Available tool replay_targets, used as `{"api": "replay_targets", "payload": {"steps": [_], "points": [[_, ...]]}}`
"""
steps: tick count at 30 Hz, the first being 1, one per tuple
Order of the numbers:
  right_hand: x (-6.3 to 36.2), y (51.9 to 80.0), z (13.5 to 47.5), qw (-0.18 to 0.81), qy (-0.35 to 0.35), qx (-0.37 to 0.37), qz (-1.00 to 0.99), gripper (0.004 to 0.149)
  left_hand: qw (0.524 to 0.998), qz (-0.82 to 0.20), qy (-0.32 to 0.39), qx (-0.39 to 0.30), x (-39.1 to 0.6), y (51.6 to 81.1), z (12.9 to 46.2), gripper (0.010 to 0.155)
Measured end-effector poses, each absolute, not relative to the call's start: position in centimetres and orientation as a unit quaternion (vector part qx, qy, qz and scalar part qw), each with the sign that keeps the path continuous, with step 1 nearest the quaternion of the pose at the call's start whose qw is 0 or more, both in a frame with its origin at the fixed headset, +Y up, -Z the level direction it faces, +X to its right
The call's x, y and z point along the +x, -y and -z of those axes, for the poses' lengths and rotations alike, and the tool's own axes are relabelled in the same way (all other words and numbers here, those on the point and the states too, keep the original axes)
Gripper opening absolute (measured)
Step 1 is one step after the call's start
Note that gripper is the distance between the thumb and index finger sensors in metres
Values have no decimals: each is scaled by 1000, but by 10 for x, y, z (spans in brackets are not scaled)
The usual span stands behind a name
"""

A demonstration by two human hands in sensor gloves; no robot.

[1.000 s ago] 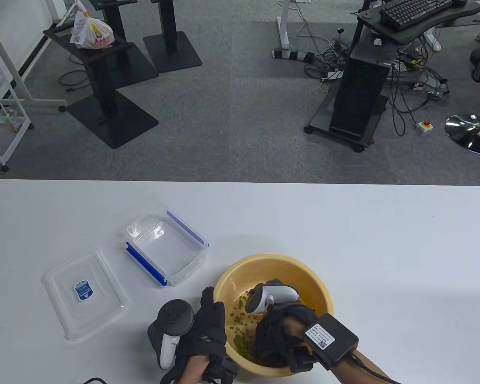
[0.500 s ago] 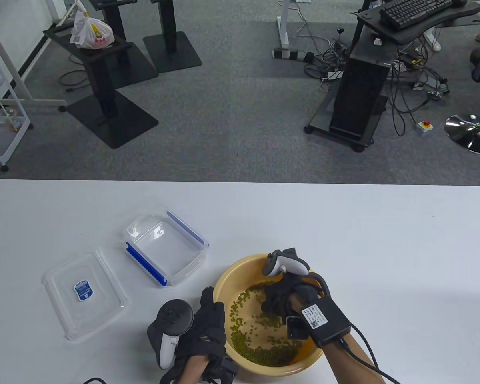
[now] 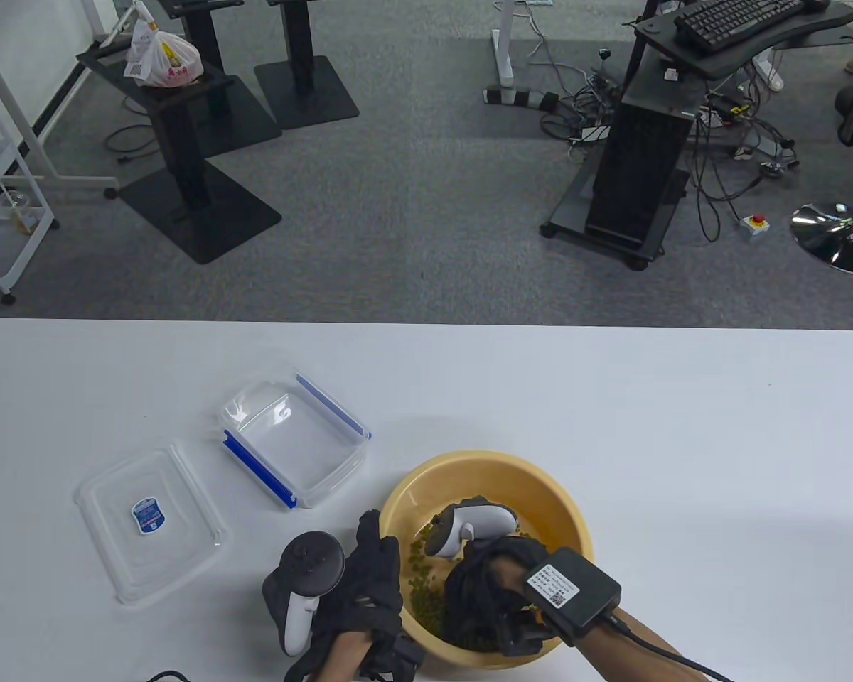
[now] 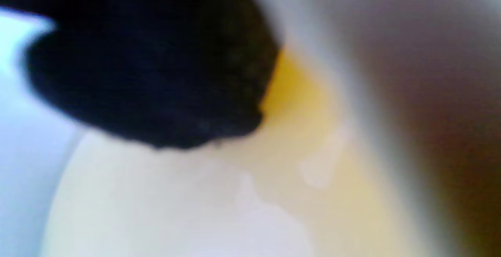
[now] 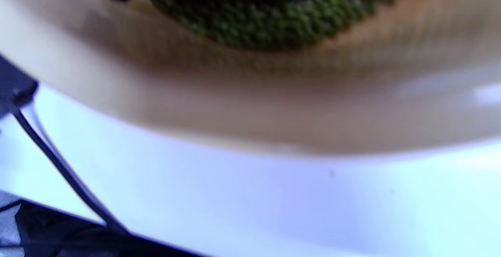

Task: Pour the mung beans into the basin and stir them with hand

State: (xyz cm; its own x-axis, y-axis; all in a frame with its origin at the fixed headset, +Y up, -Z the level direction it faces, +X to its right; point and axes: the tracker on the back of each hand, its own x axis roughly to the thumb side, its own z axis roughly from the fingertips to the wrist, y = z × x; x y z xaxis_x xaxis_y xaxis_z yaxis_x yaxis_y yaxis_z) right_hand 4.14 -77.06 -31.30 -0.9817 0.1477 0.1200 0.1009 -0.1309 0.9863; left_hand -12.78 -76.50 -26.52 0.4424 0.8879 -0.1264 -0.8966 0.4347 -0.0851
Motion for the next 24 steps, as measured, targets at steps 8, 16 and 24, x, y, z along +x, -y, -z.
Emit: {"api": "replay_targets", "payload": {"steps": [8,16,24], "points": [[48,768,355,2,-544,47,-838,68,844,-531,-28,-73,-128,765,265,64],[108,769,349,-3,-602,-18,-798,76,841,-535,-31,-72,-128,765,266,64],[51,774,304,8,-679,81,-730,72,840,-536,-30,-79,-129,765,267,64]]}}
